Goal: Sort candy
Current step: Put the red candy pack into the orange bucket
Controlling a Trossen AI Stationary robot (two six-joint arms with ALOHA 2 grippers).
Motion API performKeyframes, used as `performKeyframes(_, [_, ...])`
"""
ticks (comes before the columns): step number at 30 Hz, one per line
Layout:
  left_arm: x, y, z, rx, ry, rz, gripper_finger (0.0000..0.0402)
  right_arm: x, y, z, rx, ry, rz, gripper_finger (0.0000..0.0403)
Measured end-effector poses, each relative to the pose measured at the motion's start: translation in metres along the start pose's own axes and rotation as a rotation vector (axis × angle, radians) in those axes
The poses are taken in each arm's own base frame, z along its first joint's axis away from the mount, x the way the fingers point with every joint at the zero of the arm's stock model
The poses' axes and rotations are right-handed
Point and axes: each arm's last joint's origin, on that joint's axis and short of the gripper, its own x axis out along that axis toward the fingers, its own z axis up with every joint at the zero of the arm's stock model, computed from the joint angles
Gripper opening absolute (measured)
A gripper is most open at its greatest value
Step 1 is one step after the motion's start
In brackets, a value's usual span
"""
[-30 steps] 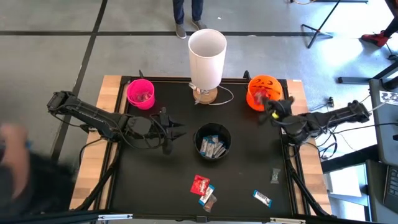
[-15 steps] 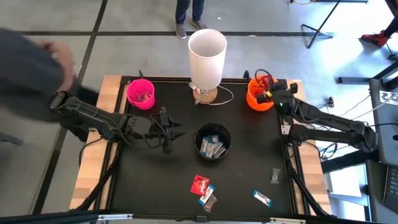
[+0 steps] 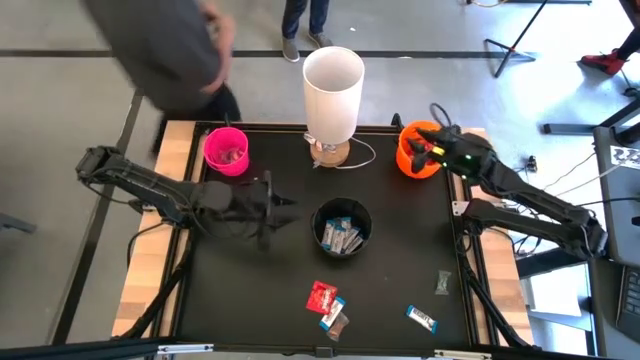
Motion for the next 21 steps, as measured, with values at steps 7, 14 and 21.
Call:
performKeyframes(7, [0.002,-0.031,-0.009,0.119,-0.015,-0.206,0.0163,-0.025,0.020,0.023,-0.008,-0.136,0.302,0.0202])
performKeyframes(14, [0.044,-0.086,-0.056,0.173,0.182,-0.332,0.0163,-0.036,0.034,0.034,-0.037,-0.165,0.375,0.0194])
performKeyframes(21, [0.094,-0.122,-0.104,0.215,0.468,-0.382,0.0163,-0.036,0.041,0.031,-0.058,-0.137,0.362,0.0193])
